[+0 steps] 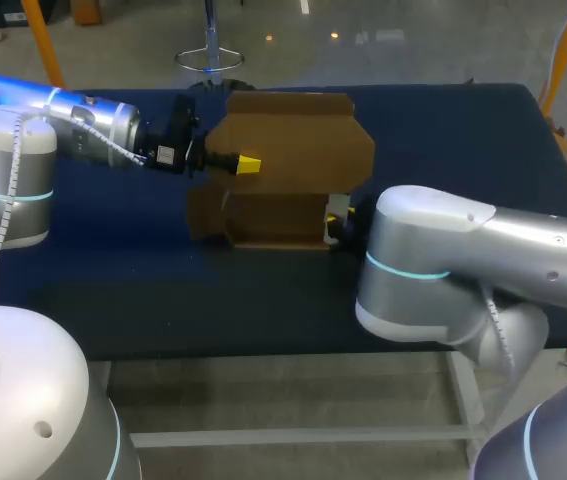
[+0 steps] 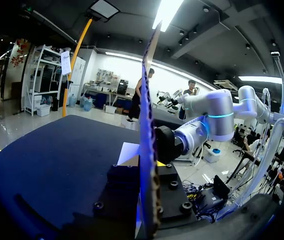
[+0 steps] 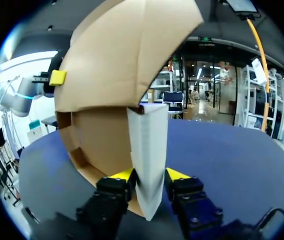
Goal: Assemble the packaging by folding the flat box into shape, placing the metal phone stand inside, and closing the box properly
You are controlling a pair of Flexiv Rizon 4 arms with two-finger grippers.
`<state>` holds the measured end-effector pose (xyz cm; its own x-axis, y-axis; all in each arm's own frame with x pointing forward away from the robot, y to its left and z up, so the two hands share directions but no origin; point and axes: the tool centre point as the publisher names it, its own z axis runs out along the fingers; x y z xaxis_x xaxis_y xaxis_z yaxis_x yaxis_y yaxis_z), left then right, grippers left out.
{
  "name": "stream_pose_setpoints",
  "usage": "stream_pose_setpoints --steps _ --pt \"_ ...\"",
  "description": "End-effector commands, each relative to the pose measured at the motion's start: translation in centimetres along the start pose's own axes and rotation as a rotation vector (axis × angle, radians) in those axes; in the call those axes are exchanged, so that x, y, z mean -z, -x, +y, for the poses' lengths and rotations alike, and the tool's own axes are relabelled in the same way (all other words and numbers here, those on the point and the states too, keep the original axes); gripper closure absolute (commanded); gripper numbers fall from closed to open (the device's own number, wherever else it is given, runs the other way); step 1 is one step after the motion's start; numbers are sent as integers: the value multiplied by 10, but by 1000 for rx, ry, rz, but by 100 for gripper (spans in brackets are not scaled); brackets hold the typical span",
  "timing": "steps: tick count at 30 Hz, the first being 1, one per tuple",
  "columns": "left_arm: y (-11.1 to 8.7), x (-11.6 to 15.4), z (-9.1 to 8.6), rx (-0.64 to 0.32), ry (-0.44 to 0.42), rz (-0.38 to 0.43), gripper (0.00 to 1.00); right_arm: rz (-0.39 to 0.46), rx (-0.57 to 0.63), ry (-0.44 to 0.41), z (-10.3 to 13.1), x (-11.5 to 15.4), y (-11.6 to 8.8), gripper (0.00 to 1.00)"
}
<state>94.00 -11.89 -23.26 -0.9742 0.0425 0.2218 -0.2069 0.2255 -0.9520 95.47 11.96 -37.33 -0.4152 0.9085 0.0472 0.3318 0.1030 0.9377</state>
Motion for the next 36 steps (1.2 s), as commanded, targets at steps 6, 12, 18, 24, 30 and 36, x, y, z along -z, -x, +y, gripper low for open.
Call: stream_pose_setpoints --steps 6,12,18,24,30,36 --pt "1 -1 3 1 1 4 100 -200 -6 -28 3 -9 -4 84" --pt "1 -1 3 1 1 4 100 -202 0 -36 4 -6 -4 100" --pt "-3 -2 -1 -20 17 -2 89 -201 14 -43 4 -3 -4 100" --pt "-13 0 -9 -63 54 -26 0 -170 19 -39 3 -2 -3 100" --pt "-18 15 -17 -103 67 -71 0 -78 30 -23 4 -1 -2 100" --pt "-26 28 -21 -139 99 -161 0 24 45 -33 7 -3 -2 100"
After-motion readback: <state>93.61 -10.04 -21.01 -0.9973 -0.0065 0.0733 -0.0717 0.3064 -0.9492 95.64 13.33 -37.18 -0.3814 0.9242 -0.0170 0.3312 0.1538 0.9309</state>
